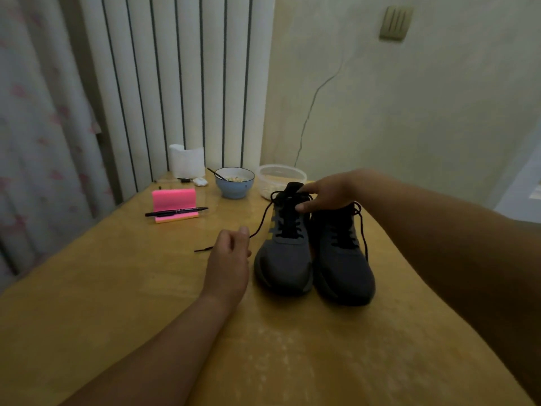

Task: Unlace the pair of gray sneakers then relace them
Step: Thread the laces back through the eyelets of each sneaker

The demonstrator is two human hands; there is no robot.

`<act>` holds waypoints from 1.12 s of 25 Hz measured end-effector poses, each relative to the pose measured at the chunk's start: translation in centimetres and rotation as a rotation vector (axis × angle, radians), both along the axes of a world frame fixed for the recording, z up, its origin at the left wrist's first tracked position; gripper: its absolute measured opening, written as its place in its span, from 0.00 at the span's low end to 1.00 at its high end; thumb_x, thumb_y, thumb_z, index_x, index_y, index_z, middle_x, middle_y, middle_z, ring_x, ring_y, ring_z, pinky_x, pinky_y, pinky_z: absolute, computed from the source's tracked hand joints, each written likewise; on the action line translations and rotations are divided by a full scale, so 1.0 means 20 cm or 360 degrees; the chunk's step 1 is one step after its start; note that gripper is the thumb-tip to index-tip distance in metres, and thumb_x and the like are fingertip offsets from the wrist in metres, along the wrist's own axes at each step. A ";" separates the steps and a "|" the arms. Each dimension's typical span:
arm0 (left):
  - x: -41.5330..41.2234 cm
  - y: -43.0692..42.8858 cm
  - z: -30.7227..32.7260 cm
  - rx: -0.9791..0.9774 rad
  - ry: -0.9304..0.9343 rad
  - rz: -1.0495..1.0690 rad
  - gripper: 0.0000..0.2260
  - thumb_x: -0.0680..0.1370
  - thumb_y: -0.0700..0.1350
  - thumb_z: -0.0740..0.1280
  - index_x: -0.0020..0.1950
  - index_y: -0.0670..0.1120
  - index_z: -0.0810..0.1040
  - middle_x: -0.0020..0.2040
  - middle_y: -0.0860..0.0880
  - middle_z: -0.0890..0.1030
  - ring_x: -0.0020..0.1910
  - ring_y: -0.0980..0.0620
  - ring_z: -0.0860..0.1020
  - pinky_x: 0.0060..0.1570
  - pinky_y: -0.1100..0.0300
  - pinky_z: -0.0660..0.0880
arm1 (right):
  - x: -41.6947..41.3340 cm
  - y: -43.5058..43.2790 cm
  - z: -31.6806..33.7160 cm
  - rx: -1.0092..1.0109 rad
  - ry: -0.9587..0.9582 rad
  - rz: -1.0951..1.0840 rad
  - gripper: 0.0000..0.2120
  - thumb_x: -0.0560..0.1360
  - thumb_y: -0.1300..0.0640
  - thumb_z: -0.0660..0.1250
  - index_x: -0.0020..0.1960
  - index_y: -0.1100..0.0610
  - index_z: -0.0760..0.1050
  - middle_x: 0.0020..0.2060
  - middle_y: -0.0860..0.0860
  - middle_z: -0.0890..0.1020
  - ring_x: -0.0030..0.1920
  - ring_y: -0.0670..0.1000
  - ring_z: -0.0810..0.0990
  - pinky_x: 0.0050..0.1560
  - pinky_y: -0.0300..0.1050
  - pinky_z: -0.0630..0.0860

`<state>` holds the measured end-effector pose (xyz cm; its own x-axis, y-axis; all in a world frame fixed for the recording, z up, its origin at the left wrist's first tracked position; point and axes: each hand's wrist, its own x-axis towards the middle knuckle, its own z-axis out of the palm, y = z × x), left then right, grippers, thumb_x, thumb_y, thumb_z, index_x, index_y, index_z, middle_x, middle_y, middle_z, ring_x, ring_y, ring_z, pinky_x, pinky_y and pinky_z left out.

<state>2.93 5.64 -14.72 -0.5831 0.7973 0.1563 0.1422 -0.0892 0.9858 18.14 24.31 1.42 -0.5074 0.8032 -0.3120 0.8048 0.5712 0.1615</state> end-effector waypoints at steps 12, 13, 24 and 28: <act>0.00 -0.01 0.02 0.0076 -0.0104 0.0013 0.15 0.85 0.58 0.61 0.54 0.46 0.77 0.49 0.45 0.81 0.52 0.43 0.80 0.52 0.43 0.78 | 0.09 -0.03 -0.01 -0.0204 0.0549 -0.0213 0.34 0.74 0.32 0.71 0.73 0.52 0.75 0.69 0.53 0.77 0.67 0.58 0.76 0.71 0.57 0.71; 0.00 -0.02 0.03 0.0097 -0.0129 0.0053 0.14 0.85 0.57 0.61 0.56 0.47 0.76 0.51 0.45 0.80 0.53 0.44 0.80 0.49 0.47 0.78 | 0.12 -0.07 0.00 -0.0197 0.0636 -0.0281 0.33 0.75 0.33 0.72 0.71 0.53 0.77 0.66 0.54 0.78 0.65 0.58 0.77 0.69 0.57 0.73; 0.32 -0.43 0.06 0.0095 0.2317 -0.0353 0.36 0.76 0.75 0.60 0.79 0.59 0.63 0.72 0.52 0.70 0.72 0.45 0.69 0.70 0.44 0.59 | 0.40 -0.69 0.07 -0.0067 0.0768 -0.1174 0.13 0.87 0.52 0.59 0.58 0.63 0.71 0.45 0.59 0.74 0.45 0.59 0.75 0.47 0.49 0.73; 0.19 -0.39 0.04 -0.0001 0.2374 -0.0500 0.35 0.79 0.73 0.54 0.83 0.62 0.54 0.76 0.53 0.68 0.74 0.46 0.67 0.71 0.44 0.60 | 0.50 -0.83 0.14 -0.0358 0.0617 -0.1301 0.19 0.88 0.55 0.56 0.40 0.60 0.70 0.33 0.56 0.75 0.28 0.52 0.72 0.28 0.40 0.67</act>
